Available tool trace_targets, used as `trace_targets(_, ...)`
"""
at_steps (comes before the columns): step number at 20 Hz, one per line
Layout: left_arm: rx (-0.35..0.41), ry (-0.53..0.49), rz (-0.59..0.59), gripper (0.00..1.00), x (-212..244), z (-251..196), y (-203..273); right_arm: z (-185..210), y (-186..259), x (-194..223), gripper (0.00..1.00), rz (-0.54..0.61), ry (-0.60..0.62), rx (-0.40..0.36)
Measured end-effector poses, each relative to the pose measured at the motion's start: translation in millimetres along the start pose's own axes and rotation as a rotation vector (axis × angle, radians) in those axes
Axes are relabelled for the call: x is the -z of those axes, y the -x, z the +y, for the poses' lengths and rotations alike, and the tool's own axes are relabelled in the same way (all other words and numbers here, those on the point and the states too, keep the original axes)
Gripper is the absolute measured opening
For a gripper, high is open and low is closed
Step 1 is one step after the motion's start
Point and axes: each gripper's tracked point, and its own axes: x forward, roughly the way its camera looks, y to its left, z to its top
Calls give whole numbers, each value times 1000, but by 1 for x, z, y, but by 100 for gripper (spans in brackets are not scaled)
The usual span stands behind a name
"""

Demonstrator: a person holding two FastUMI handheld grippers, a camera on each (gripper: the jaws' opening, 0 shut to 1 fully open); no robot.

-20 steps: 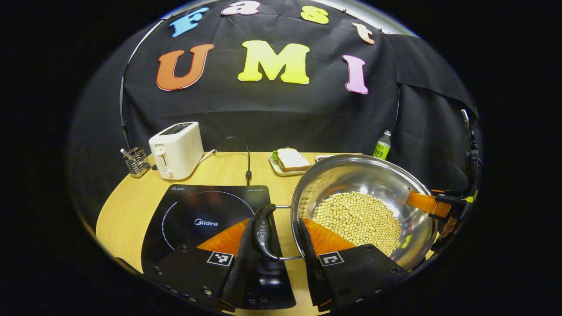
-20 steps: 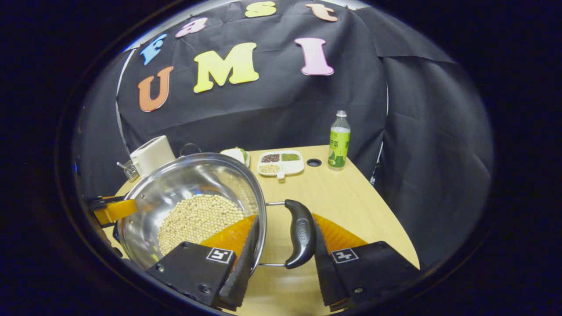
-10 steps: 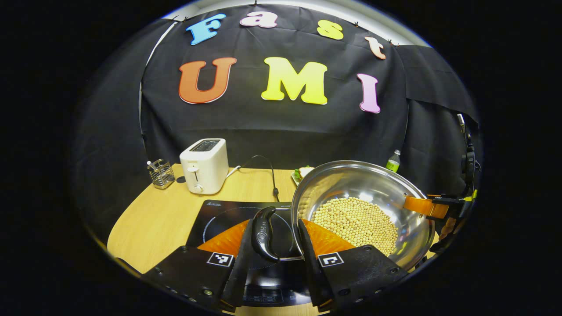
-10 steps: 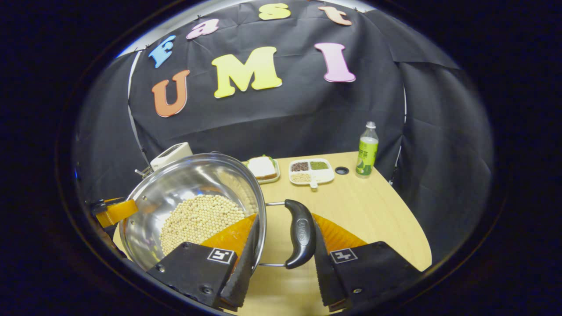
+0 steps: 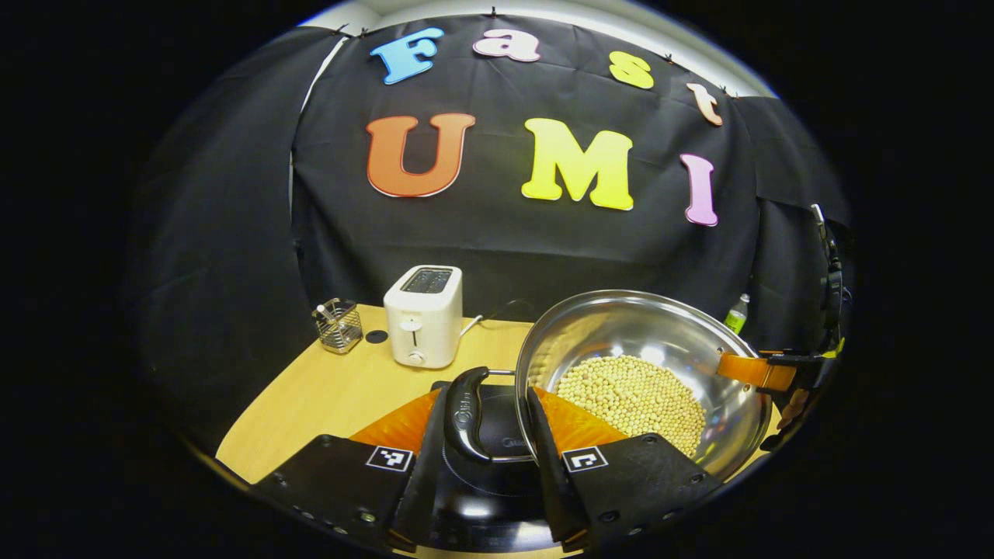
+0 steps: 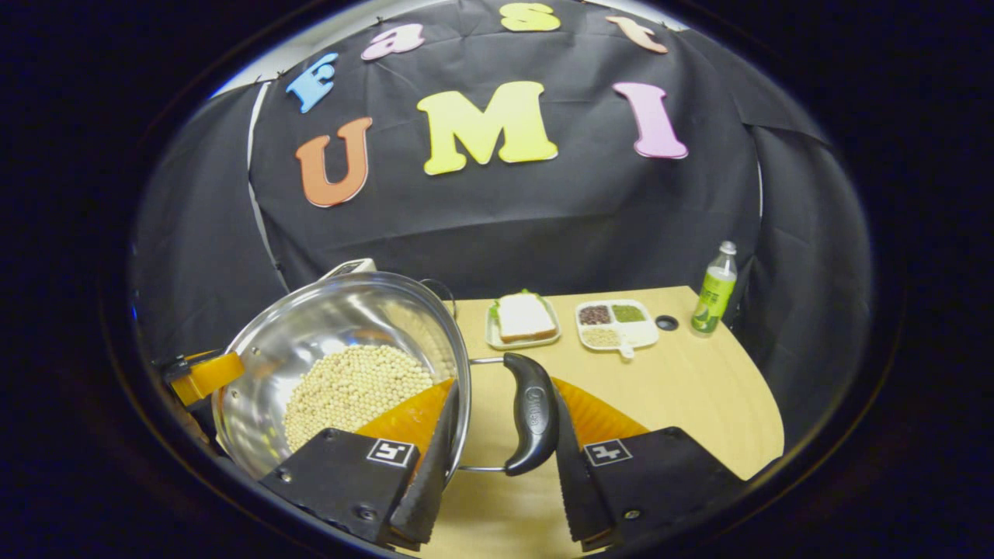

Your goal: First push the handle of the pot to place it horizontally, then grasp the pot with both hands and set it on the induction cooktop.

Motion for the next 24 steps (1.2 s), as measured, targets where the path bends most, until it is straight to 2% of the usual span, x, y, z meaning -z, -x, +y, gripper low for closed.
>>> trace_targets(9,-42,37,44,55,25,58,-48,47,-60,19,66,40,50,-1)
trace_targets(17,-58,41,102,55,65,82,-75,60,-98,58,65,89,59,-5)
trace_targets(20,-63,39,123,55,79,87,-80,63,-104,77,65,114,52,-5)
trace_targets(24,-70,32,114,55,86,88,-80,64,-103,80,65,112,17,-4)
